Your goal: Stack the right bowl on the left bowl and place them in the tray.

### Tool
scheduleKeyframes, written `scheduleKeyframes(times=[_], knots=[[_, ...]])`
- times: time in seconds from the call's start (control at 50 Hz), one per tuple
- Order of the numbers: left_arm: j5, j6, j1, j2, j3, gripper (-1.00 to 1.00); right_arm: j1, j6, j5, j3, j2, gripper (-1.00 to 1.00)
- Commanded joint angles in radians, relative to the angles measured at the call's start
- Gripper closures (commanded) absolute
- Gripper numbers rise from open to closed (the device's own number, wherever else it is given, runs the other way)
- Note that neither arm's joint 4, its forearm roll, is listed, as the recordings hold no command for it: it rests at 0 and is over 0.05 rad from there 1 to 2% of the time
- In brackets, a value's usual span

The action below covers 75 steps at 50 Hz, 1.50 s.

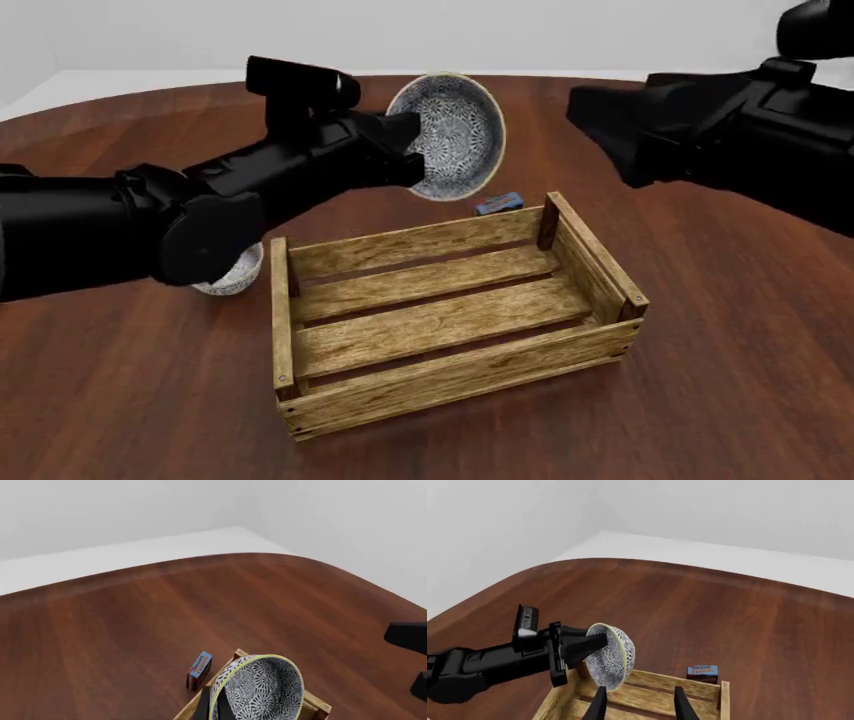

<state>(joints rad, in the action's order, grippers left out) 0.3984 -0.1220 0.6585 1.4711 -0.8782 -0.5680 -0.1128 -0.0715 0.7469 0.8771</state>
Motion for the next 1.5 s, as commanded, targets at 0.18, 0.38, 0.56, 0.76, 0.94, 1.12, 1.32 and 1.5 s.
scheduleKeyframes(times=[0.18,0.38,0.56,0.76,0.94,1.12,1.32,1.5], knots=[[-0.09,0.057,-0.097,-0.099,0.008,1.0,-0.001,-0.003,0.076,-0.068,-0.076,-1.0],[-0.141,0.108,-0.15,-0.163,0.02,1.0,0.003,-0.004,0.115,-0.076,-0.059,-1.0],[-0.225,0.159,-0.241,-0.158,-0.022,1.0,-0.009,-0.001,0.122,-0.078,-0.056,-1.0],[-0.324,0.196,-0.333,-0.185,-0.06,1.0,-0.01,0.011,0.137,-0.074,-0.034,-1.0],[-0.423,0.239,-0.361,-0.194,-0.083,1.0,-0.013,0.012,0.134,-0.075,-0.037,-1.0],[-0.524,0.291,-0.421,-0.207,-0.107,1.0,-0.011,0.012,0.14,-0.075,-0.023,-1.0],[-0.647,0.221,-0.442,-0.208,-0.152,1.0,-0.012,0.011,0.129,-0.075,-0.039,-1.0],[-0.639,0.219,-0.488,-0.235,-0.108,1.0,-0.012,0.011,0.122,-0.077,-0.051,-1.0]])
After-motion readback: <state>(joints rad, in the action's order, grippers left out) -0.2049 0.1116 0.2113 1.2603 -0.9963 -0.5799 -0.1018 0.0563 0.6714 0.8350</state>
